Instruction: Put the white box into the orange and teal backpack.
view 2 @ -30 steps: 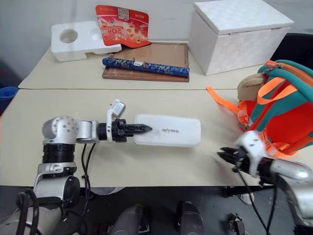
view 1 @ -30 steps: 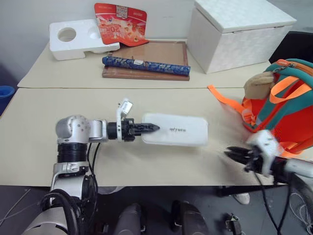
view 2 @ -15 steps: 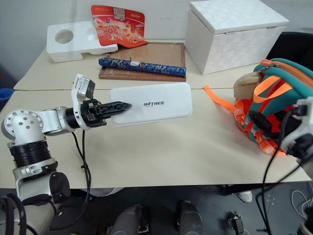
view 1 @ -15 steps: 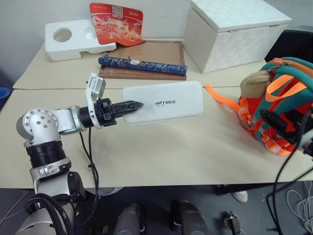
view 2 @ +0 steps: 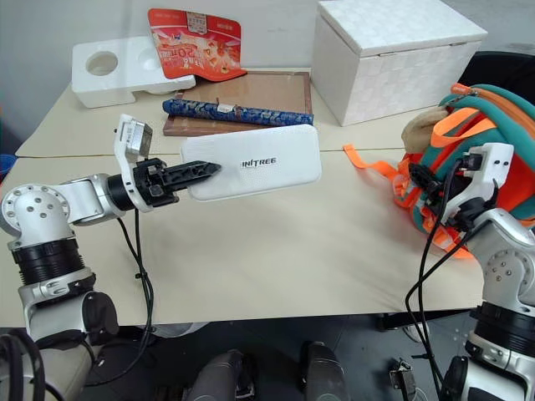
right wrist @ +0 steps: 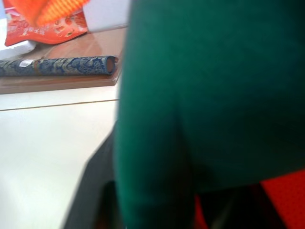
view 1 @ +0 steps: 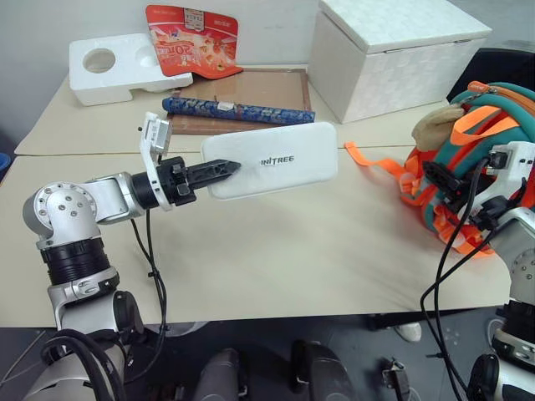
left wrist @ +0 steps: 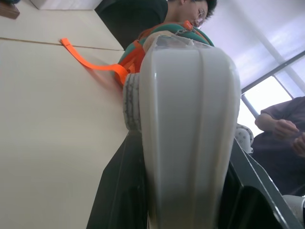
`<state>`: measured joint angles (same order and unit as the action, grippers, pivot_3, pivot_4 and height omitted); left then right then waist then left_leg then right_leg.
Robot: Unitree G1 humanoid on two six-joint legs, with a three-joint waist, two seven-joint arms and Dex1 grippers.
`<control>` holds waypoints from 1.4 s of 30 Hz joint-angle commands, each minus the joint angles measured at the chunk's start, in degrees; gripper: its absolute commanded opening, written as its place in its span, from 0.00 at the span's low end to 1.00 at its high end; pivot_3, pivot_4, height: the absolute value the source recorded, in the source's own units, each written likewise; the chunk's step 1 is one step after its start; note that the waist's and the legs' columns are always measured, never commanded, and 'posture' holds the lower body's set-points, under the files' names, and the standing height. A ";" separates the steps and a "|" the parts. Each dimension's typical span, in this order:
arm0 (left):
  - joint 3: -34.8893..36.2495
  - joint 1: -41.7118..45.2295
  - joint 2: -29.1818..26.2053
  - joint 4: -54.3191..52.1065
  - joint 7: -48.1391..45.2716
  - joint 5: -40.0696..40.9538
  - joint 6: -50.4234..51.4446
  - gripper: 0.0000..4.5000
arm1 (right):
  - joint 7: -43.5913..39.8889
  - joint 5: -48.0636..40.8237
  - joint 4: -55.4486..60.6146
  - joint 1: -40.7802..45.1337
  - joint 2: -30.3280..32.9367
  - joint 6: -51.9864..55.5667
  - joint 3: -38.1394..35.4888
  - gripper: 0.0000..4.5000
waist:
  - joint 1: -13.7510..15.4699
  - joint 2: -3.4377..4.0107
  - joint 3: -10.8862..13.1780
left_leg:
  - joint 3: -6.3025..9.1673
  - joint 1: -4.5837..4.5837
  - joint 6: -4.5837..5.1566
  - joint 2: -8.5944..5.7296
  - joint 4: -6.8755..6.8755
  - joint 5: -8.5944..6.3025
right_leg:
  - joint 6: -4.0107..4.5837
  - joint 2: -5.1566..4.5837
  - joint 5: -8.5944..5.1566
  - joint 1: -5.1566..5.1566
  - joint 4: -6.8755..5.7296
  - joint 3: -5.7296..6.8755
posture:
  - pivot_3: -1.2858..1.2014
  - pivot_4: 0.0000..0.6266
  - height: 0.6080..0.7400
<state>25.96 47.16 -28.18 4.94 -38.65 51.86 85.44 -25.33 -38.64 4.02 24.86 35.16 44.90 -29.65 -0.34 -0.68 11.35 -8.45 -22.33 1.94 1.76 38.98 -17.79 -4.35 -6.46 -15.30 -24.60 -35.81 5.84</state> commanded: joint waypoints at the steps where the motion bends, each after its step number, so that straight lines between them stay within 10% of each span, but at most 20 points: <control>1: 1.48 1.16 -1.50 -1.92 -0.27 2.01 -2.74 0.28 | -5.13 -4.09 2.34 1.64 2.17 0.60 0.50 0.05 | -0.05 0.00 0.00 | 0.00 0.00 0.00 0.01 0.00 0.00 | 0.00 0.00 0.00 0.00 0.00 0.00 | 0.52 0.24 1.00; 17: -5.90 5.33 -9.90 -2.51 -18.69 0.56 -24.18 0.28 | -30.67 -40.09 22.26 -4.84 22.80 20.56 -0.84 0.01 | 0.29 -0.08 0.06 | 0.02 -0.05 0.00 0.04 -0.07 -0.04 | 0.01 -0.11 0.00 -0.03 0.29 0.11 | 0.52 0.24 1.00; 42: -26.38 17.05 -9.49 13.65 -41.06 -18.40 -49.69 0.28 | -43.99 -31.92 14.19 -10.24 32.57 16.54 0.31 0.01 | 1.63 -0.19 0.12 | 0.06 -0.25 0.19 0.02 0.10 -0.12 | -0.04 -0.14 0.02 -0.07 0.41 0.22 | 0.52 0.24 1.00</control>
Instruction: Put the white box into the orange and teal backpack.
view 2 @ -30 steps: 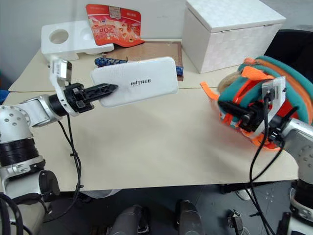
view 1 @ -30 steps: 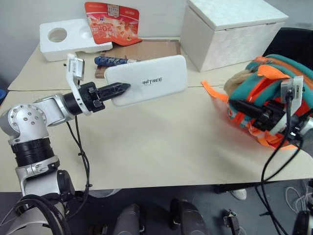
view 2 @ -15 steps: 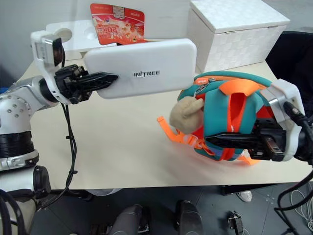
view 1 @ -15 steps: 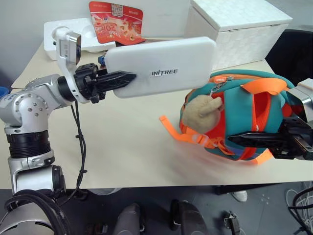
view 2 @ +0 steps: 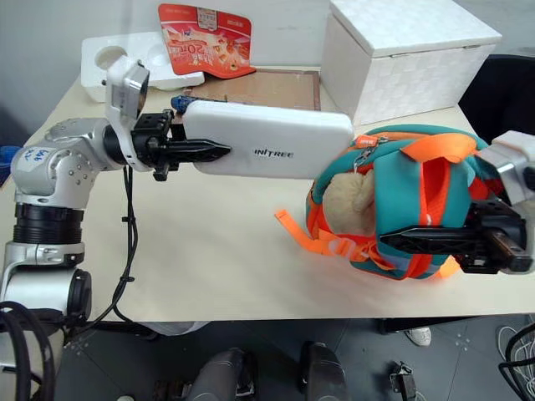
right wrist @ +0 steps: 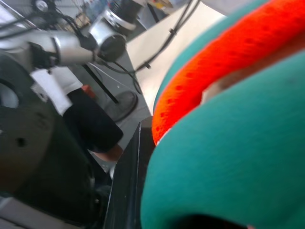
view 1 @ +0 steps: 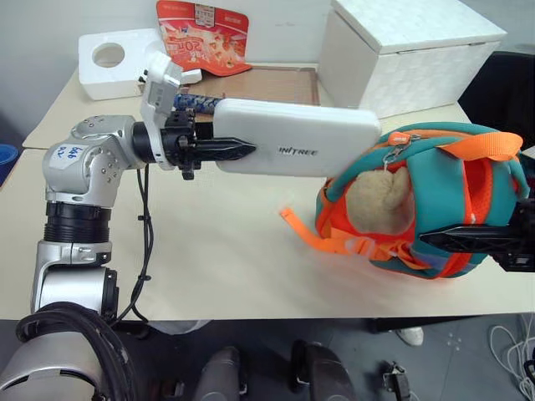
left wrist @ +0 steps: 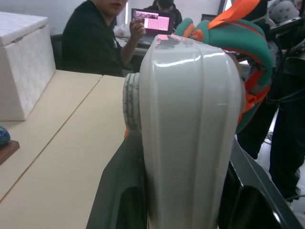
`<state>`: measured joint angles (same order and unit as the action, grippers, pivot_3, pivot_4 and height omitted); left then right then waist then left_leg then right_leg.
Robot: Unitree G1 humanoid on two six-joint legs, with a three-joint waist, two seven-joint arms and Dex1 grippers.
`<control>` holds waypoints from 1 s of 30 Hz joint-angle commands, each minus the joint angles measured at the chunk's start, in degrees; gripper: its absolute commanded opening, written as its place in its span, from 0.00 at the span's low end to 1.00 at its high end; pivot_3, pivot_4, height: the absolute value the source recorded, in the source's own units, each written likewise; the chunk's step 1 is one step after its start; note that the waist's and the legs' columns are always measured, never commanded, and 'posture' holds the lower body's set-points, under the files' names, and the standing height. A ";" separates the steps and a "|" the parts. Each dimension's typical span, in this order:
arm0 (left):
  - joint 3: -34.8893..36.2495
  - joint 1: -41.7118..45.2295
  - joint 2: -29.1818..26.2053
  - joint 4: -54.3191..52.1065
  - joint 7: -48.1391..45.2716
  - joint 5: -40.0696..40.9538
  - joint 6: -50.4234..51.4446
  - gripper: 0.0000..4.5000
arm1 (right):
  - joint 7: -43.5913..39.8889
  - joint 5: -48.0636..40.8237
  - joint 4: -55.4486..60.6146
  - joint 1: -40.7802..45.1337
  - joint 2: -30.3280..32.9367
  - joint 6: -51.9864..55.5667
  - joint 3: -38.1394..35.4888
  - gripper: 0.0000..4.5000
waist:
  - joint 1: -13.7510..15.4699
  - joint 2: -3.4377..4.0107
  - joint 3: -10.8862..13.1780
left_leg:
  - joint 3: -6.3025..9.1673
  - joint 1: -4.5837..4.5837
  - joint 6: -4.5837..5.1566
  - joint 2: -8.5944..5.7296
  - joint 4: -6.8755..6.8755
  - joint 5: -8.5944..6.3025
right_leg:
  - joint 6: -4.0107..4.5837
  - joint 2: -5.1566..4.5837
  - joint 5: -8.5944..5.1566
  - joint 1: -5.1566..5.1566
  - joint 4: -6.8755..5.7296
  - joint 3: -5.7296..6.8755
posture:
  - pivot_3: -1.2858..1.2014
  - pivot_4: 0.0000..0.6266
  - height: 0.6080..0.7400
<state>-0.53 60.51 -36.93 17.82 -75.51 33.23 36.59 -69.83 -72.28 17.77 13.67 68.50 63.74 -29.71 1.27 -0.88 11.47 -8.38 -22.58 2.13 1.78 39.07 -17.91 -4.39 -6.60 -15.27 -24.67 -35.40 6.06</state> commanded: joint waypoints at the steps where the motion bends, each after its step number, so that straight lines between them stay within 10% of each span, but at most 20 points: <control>1: -0.18 4.42 -0.93 1.54 -5.17 -0.13 -0.95 0.28 | 0.53 2.35 0.54 0.87 -1.04 -2.80 0.84 0.01 | 0.03 0.00 0.00 | 0.00 0.00 0.01 -0.01 0.00 0.00 | 0.00 -0.01 0.00 0.00 -0.01 0.02 | 0.52 0.24 1.00; 10: -8.54 6.32 3.82 8.63 -7.10 -14.14 -19.15 0.28 | 1.71 3.89 1.93 1.99 -2.98 -4.24 3.35 0.01 | 0.21 0.00 0.00 | 0.00 -0.08 0.06 -0.04 0.07 0.01 | -0.02 0.04 0.01 -0.06 -0.03 0.16 | 0.52 0.24 1.00; 22: -8.38 11.16 26.87 16.85 2.78 -16.77 -22.80 0.28 | 5.63 5.35 5.22 2.17 -7.01 -6.36 6.57 0.01 | 0.36 -0.01 0.00 | 0.24 -0.53 0.40 -0.18 0.22 -0.02 | -0.34 -0.01 0.21 -0.07 0.29 0.21 | 0.52 0.24 1.00; 30: -5.37 12.19 21.55 19.03 -0.88 -17.82 -23.16 0.28 | 5.17 5.02 6.94 -1.73 -5.10 -5.90 2.18 0.01 | 0.17 -0.01 0.00 | 0.15 -0.53 0.48 -0.18 0.25 -0.05 | -0.46 0.01 0.27 -0.08 0.41 0.55 | 0.52 0.24 1.00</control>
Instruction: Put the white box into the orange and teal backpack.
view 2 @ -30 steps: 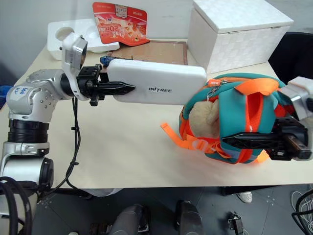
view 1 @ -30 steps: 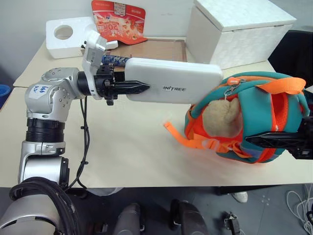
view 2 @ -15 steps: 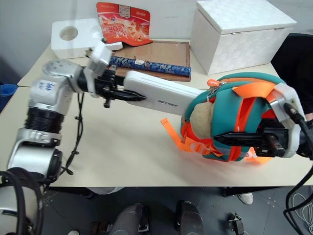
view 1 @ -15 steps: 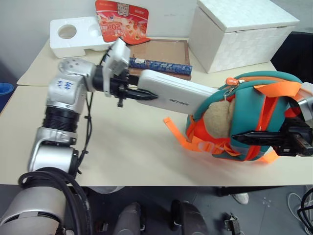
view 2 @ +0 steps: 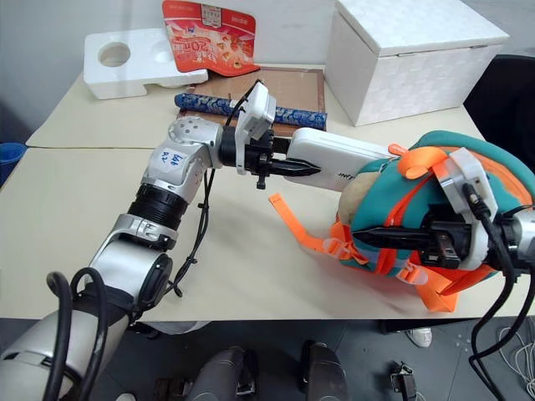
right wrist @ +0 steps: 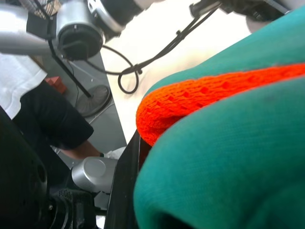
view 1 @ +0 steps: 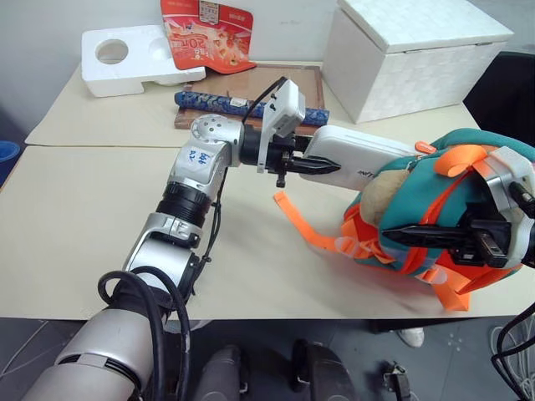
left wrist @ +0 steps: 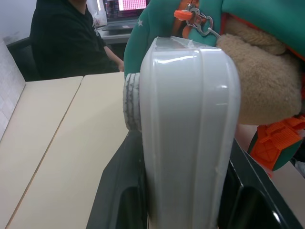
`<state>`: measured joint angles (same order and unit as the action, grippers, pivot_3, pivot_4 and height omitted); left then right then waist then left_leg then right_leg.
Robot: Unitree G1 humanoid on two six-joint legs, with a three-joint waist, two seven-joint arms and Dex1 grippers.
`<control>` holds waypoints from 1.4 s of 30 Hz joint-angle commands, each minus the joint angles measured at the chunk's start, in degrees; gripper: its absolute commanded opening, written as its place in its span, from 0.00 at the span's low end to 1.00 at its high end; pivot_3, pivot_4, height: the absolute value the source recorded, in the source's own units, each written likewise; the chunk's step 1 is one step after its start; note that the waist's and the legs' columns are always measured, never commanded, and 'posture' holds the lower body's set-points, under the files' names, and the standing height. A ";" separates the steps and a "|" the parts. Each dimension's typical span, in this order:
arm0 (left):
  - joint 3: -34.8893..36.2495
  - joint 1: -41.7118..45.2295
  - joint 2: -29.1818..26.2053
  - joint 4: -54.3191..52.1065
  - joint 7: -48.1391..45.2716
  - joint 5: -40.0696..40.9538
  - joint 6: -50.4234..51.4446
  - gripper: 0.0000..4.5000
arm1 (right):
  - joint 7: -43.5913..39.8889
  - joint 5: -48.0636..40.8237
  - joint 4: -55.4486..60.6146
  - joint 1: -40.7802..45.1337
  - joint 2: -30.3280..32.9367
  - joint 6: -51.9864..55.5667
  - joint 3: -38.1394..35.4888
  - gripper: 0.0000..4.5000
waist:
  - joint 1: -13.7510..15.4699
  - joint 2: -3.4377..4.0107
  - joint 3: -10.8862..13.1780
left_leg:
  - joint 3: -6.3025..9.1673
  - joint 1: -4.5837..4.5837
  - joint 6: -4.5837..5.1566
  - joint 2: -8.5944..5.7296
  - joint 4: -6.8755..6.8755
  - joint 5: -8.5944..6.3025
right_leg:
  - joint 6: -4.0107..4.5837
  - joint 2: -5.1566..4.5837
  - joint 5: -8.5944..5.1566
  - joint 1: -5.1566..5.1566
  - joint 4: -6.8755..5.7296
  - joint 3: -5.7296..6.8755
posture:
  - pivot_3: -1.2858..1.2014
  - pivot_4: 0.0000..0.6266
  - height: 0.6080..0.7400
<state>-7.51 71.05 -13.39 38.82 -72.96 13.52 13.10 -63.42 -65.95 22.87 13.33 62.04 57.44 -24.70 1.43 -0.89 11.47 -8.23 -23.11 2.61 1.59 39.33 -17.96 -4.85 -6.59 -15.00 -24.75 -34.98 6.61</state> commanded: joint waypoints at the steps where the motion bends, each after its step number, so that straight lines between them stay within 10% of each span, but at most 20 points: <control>1: 2.41 1.46 -4.09 -2.33 -4.63 2.42 1.49 0.28 | -1.98 -1.45 1.96 -2.31 2.05 0.69 -4.23 0.01 | -0.07 0.00 0.00 | 0.01 0.01 0.00 0.01 0.00 0.00 | 0.00 0.00 0.00 0.01 -0.01 0.01 | 0.52 0.24 1.00; 12: 5.60 -0.55 -14.79 -13.27 -14.79 11.58 18.28 0.28 | -3.79 -4.87 3.04 -6.31 4.14 3.18 -11.33 0.01 | -0.59 0.00 0.00 | -0.01 0.01 -0.02 0.00 0.02 0.10 | 0.04 0.02 -0.01 -0.08 -0.44 -0.08 | 0.52 0.24 1.00; 24: -3.97 -0.41 -8.61 -8.41 -14.56 0.13 -0.18 0.28 | -4.16 -2.94 2.39 -2.92 3.99 1.33 -6.34 0.01 | -0.08 0.01 0.00 | 0.03 -0.06 0.04 0.02 0.41 0.01 | 0.03 -0.01 0.00 -0.05 -0.41 -0.44 | 0.52 0.24 1.00; 37: -2.86 2.84 13.34 1.38 -0.02 -0.61 1.50 0.28 | 1.82 -3.36 4.25 -2.59 0.23 0.11 -4.23 0.01 | -0.12 -0.01 0.01 | 0.03 -0.17 0.29 -0.01 0.67 -0.17 | -0.04 -0.08 0.04 -0.04 -0.40 -0.43 | 0.52 0.24 1.00; 42: -1.53 1.73 8.24 -0.94 1.54 -1.56 1.84 0.69 | 4.45 -4.20 5.52 -4.98 -1.54 0.24 -5.91 0.00 | -0.43 0.00 0.00 | -0.03 -0.06 0.20 0.16 0.66 -0.20 | -0.03 -0.08 0.04 -0.05 -0.45 -0.40 | 0.52 0.24 1.00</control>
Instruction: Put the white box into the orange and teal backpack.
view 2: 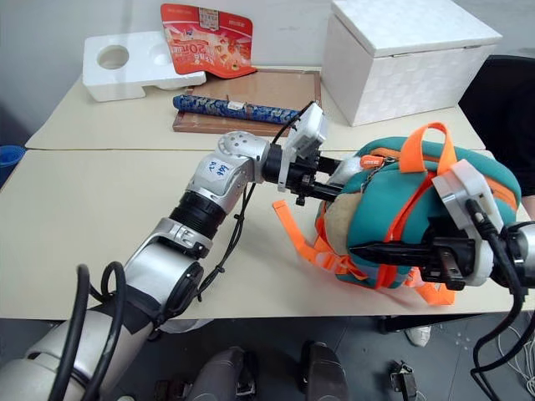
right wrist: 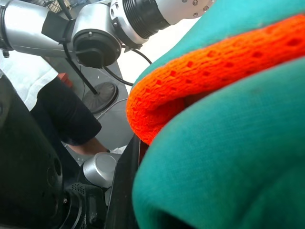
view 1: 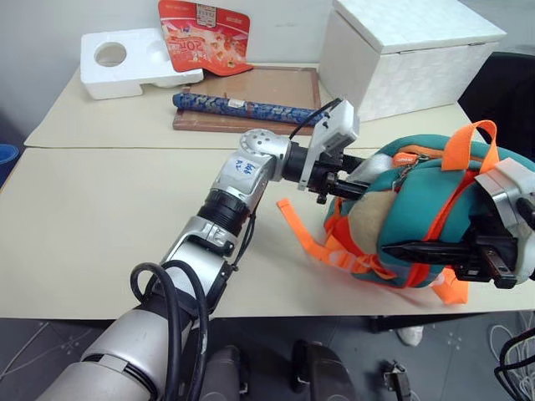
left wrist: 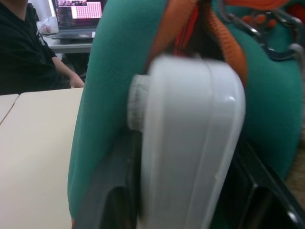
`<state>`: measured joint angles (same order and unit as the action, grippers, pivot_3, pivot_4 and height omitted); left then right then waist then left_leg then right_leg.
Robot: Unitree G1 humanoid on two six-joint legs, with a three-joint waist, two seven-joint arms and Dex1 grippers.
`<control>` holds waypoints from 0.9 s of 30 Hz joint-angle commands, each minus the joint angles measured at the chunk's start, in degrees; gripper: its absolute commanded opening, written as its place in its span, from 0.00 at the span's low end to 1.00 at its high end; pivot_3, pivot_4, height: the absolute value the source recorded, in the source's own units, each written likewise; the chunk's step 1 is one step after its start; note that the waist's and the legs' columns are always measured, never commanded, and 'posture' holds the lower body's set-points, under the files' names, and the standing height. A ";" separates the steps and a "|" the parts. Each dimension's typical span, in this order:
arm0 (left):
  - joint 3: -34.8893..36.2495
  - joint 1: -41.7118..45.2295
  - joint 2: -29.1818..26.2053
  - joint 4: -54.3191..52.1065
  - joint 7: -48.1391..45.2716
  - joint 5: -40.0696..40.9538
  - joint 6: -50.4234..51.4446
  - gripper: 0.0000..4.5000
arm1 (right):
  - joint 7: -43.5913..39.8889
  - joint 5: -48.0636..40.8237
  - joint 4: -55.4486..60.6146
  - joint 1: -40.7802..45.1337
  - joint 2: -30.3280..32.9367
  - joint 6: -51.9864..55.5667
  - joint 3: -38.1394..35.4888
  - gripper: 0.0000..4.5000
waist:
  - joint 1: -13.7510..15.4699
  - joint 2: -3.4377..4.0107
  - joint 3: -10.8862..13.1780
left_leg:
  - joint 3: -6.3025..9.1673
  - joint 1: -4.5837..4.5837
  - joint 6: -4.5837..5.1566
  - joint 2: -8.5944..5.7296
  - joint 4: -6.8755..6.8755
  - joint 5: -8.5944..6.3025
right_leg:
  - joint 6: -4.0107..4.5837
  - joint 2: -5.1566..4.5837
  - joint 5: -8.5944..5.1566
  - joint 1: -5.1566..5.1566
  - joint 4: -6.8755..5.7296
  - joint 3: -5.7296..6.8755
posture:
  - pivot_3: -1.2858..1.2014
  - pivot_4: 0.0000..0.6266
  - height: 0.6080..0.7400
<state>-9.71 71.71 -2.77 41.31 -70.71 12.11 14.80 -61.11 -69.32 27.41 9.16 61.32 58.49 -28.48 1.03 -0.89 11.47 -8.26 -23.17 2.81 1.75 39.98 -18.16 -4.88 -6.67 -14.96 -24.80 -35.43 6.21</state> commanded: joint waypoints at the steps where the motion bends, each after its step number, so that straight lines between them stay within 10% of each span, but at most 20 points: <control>1: 1.09 0.41 -4.74 -4.94 -1.47 0.12 1.06 0.76 | 2.45 -0.95 1.19 -1.44 -1.08 -0.84 -2.46 0.00 | -0.08 0.00 0.00 | 0.00 0.00 -0.02 0.01 0.00 0.01 | 0.01 0.00 0.00 -0.02 -0.02 0.00 | 0.52 0.24 1.00; 4: 2.31 -1.98 -11.62 -11.42 -6.41 3.65 7.21 0.95 | 3.54 -0.93 1.99 -2.95 -1.81 -1.25 -3.04 0.00 | -0.60 0.02 -0.01 | -0.02 0.02 -0.06 0.02 -0.02 0.02 | 0.04 0.02 -0.02 -0.04 -0.09 0.00 | 0.52 0.24 1.00; 10: 5.92 -8.29 -22.99 -32.10 -12.54 18.57 30.00 0.95 | 6.05 -0.76 2.72 -4.59 -3.53 -2.66 -2.35 0.00 | -0.92 0.03 -0.01 | 0.01 -0.01 -0.13 -0.01 0.00 0.02 | 0.09 0.08 -0.05 0.00 -0.21 -0.11 | 0.52 0.24 1.00; 27: -3.10 -12.69 -6.20 -32.54 9.22 11.56 22.30 0.95 | 10.79 -9.75 5.75 -7.77 -3.10 -1.88 -6.83 0.00 | 0.38 0.04 -0.03 | 0.09 0.00 0.10 -0.14 0.05 0.01 | -0.20 0.01 0.13 0.23 0.19 -0.19 | 0.52 0.24 1.00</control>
<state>-12.62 58.20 -9.66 9.57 -61.18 23.02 37.89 -50.72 -76.64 31.49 1.53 57.42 56.58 -32.65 1.41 -0.85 11.45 -8.17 -23.17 2.91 1.61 40.04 -18.15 -5.08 -6.66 -14.84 -24.56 -35.23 6.02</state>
